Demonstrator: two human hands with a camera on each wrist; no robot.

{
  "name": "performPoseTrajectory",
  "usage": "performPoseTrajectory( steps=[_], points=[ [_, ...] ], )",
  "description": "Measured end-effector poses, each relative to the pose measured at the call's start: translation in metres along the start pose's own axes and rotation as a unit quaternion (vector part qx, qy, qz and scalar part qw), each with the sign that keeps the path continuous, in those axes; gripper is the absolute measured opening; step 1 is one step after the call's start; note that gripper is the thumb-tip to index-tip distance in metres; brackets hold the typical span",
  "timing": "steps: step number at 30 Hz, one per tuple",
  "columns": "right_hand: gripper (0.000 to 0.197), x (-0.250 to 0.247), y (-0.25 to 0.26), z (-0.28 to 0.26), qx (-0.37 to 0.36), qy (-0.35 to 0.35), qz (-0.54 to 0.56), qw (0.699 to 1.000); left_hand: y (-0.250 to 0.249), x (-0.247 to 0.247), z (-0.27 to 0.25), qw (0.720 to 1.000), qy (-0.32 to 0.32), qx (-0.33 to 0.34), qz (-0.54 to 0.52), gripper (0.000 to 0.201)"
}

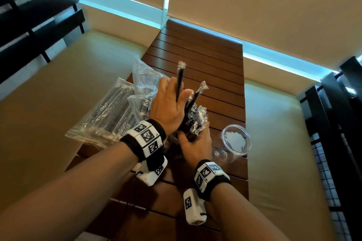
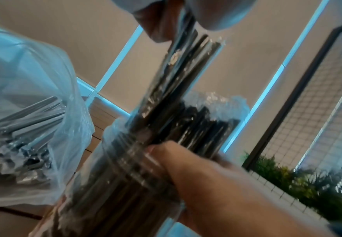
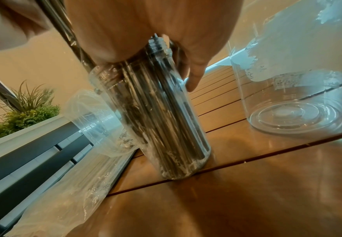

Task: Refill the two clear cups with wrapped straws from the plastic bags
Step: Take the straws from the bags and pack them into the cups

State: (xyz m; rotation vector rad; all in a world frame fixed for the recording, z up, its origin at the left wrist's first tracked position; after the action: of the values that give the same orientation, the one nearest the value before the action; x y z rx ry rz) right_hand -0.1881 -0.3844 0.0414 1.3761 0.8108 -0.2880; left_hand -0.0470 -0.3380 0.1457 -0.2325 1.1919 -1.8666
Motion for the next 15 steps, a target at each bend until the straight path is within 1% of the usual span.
performPoseTrajectory(
  steps=[1,3,5,7,9,11,12,13,14,15],
  points=[
    [0.067,0.001,-0.001,0.0,0.0,0.001,-0.003,1.0,0.001,-0.004,0.002,1.0,-0.006,-0.008,-0.006,0.04],
    [0.066,0.0,0.0,0.0,-0.001,0.006,-0.007,1.0,-0.001,-0.012,0.007,1.0,-0.008,-0.002,-0.015,0.031],
    [0.065,-0.001,0.001,0.001,-0.001,0.008,-0.01,1.0,-0.003,-0.016,0.007,1.0,0.008,0.011,-0.016,0.027],
    [0.065,-0.002,0.002,0.001,-0.006,0.005,-0.008,1.0,0.001,-0.012,-0.003,0.998,0.058,-0.006,-0.008,0.024],
    [0.061,-0.003,0.003,0.001,-0.018,-0.001,-0.01,1.0,0.014,-0.003,-0.023,0.988,0.145,-0.042,0.03,0.024],
    [0.057,-0.003,0.003,0.001,-0.022,-0.004,-0.011,1.0,0.035,0.004,-0.044,0.964,0.228,-0.062,0.117,0.038],
    [0.058,-0.003,0.003,0.001,-0.023,-0.004,-0.011,1.0,0.045,0.004,-0.05,0.952,0.253,-0.066,0.161,0.045],
    [0.06,-0.003,0.001,0.001,-0.023,-0.004,-0.013,1.0,0.05,0.001,-0.053,0.946,0.255,-0.064,0.192,0.051],
    [0.061,-0.003,0.0,0.001,-0.023,-0.003,-0.012,1.0,0.05,-0.003,-0.052,0.948,0.238,-0.052,0.203,0.057],
    [0.062,-0.002,0.0,0.001,-0.024,-0.002,-0.008,1.0,0.043,-0.009,-0.048,0.958,0.212,-0.028,0.192,0.065]
  ],
)
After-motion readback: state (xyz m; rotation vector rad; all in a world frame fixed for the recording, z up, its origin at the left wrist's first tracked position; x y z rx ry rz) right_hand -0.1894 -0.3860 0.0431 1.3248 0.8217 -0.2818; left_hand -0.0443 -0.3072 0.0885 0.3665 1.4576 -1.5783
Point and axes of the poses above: each hand's wrist, its own z-axis towards the middle knuckle, its own x-axis out of the palm, y = z × x, the point moved 5 cm from there along z, towards the middle knuckle, and after that the axes turned 11 degrees about -z, right-handed, at the moved point
